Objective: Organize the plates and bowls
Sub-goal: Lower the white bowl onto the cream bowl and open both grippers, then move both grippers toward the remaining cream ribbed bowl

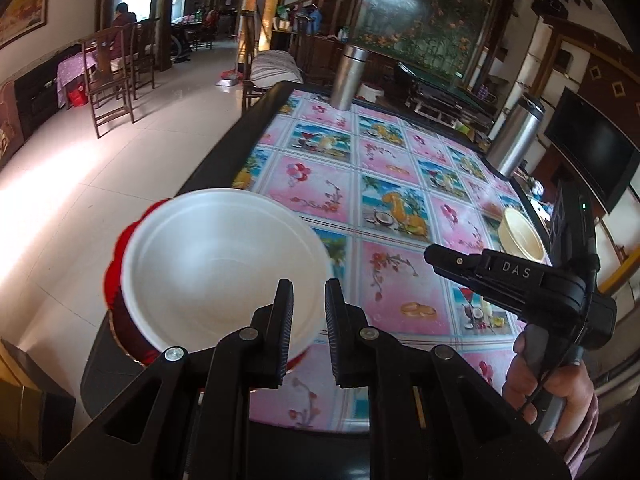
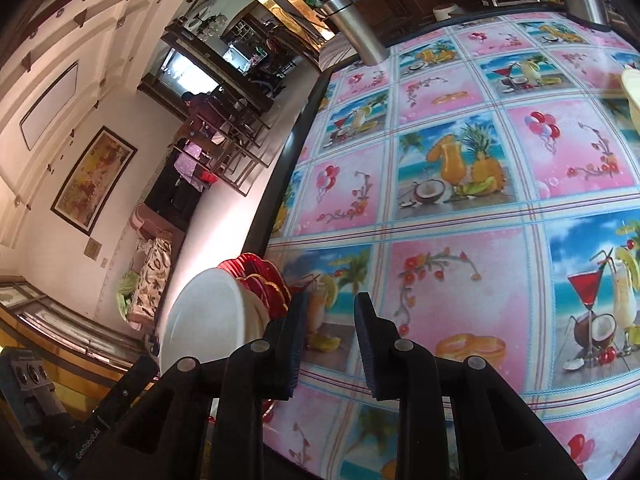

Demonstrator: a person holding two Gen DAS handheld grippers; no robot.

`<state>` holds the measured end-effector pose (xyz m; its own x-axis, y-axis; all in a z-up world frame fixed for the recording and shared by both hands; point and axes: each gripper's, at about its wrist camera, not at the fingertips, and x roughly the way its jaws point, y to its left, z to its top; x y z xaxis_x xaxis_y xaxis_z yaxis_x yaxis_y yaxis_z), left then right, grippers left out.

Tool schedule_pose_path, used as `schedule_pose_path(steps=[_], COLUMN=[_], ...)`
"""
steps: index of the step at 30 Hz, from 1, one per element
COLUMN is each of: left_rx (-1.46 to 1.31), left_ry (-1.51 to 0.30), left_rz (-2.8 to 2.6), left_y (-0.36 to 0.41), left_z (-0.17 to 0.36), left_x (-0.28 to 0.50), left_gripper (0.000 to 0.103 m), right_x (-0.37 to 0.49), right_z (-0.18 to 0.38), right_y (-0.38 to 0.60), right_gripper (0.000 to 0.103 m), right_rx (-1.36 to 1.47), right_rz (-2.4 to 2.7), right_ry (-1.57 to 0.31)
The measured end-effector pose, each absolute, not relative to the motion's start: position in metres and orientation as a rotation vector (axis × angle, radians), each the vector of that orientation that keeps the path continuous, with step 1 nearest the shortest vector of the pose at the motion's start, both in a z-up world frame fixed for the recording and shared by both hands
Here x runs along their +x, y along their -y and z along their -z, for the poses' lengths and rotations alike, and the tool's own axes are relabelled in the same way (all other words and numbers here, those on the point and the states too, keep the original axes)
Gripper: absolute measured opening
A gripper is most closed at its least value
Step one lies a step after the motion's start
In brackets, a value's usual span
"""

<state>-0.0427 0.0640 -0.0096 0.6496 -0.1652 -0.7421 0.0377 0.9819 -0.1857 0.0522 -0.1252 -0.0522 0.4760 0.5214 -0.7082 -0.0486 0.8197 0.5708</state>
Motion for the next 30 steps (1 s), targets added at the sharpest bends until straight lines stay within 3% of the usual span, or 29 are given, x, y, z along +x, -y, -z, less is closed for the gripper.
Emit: schedule_pose_path(steps=[13,15,17,24,30], left_rx=[-0.007,0.016,0.033,0.066,0.058], left_ry=[-0.948,-0.964,-0.981,-1.063,-1.014], left_rz=[0.255,0.257,0.259,0.324,0.297], left_y=[0.05,0.064,0.078,0.13,0.176], left_z=[0.02,0.025,0.032,0.049,0.044], left_x=[-0.029,-0.024,-0.017,0.017,0.065], left_gripper=[0.014,0.024,0.043,0.044,0.044], right_x=[0.035,0.034,0.032,0.028,0.025], right_z=[0.041,0.041,0.045,0.064,0.049], right_y=[0.276,0.299,0.315,0.35,0.405], right_gripper=[0.028,0.028,0.029,0.032,0.035], right_rx=[0.666,0.678,0.686,0.721,0.741], right_rz=[-0.231,-0.203,-0.187,-0.186,-0.1], right_ry=[-0.921,-0.909,-0.911,-0.947,-0.875])
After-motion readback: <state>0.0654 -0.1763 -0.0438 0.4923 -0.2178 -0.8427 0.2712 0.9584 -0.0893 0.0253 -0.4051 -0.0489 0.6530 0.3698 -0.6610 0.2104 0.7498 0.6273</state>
